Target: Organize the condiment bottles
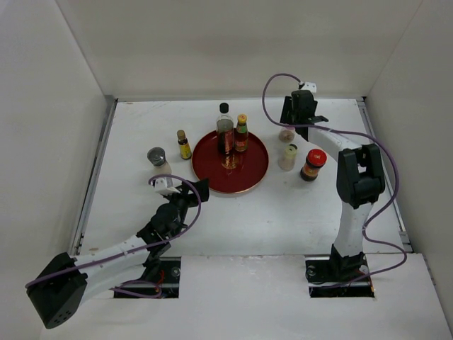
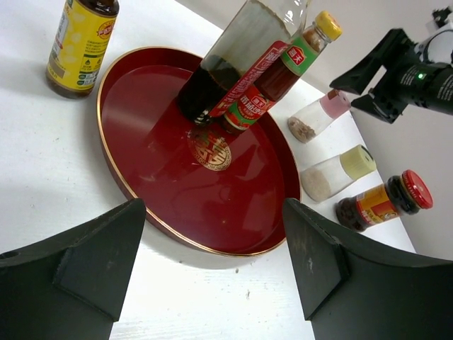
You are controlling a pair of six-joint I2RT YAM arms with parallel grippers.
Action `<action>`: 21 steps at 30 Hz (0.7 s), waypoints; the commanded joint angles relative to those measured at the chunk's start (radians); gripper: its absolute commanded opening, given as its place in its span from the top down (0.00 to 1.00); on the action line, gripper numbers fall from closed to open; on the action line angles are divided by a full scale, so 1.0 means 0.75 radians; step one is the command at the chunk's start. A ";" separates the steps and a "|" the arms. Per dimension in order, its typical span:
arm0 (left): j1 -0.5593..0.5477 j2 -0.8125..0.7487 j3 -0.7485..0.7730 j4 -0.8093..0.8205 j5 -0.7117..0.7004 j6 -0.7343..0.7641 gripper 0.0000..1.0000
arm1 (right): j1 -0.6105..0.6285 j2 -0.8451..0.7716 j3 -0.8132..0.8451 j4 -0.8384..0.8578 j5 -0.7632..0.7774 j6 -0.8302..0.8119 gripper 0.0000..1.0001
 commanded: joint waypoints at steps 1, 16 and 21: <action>0.011 -0.005 -0.009 0.067 0.004 -0.011 0.22 | -0.027 0.007 0.032 -0.023 -0.038 0.033 0.27; 0.016 0.001 -0.009 0.073 0.012 -0.013 0.22 | 0.016 -0.275 -0.146 0.216 -0.038 0.043 0.61; 0.013 0.013 -0.003 0.073 0.018 -0.015 0.22 | 0.118 -0.392 -0.222 0.247 -0.038 0.035 0.59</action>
